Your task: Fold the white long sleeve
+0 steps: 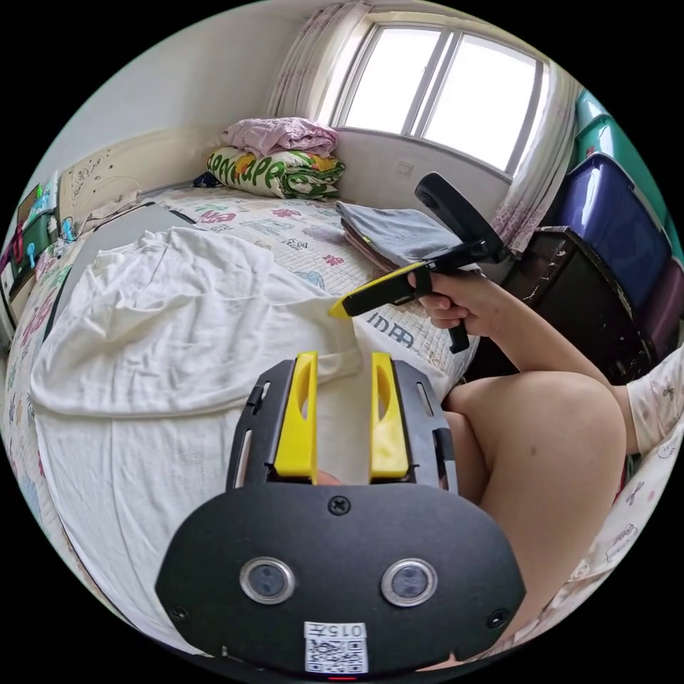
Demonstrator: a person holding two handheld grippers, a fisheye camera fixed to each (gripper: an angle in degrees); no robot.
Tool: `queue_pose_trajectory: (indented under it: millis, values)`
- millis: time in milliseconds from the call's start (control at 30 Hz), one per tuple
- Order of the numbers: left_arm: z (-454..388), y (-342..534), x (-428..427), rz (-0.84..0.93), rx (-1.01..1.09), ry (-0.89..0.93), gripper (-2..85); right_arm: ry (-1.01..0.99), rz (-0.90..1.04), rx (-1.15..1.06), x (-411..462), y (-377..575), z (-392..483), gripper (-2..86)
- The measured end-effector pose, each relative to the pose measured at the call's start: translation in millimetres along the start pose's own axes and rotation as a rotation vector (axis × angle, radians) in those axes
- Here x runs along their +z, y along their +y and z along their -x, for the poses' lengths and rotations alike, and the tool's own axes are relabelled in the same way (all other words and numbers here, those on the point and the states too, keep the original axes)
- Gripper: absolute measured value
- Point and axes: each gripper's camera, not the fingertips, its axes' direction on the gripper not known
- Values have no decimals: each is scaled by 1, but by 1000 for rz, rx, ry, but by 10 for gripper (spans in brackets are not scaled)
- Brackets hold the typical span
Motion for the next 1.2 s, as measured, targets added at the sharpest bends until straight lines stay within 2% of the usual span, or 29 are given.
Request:
queue_pose_trajectory:
  millis: [200, 333, 400, 467, 567, 700, 800, 933, 1067, 1200]
  values:
    - [-35, -8, 38, -31, -3, -92, 136, -168, -122, -61, -38, 24, -17, 40]
    - [-62, -14, 61, -79, -28, -245, 156, -299, -209, -136, -62, 39, -15, 33]
    - [-72, -16, 66, -113, -48, -303, 148, -341, -240, -173, -71, 46, -12, 29]
    - [-77, -15, 66, -190, -98, -345, 101, -379, -257, -221, -76, 56, -8, 25]
    - [-74, -12, 56, -272, -139, -382, 24, -363, -268, -271, -76, 72, -6, 26]
    - [-38, 0, 20, -351, -230, -365, 5, -315, -301, -331, -78, 92, 0, 41]
    - [8, 28, -46, -446, -355, -428, 0, -168, -311, -444, -72, 107, 35, 52]
    - [59, 68, -118, -419, -475, -521, 0, -183, -145, -746, -25, 117, 109, 66]
    - [73, 97, -142, -338, -551, -547, 2, -251, 82, -999, 28, 119, 191, 78]
    - [74, 107, -130, -261, -586, -522, 5, -119, 279, -1115, 91, 120, 260, 84]
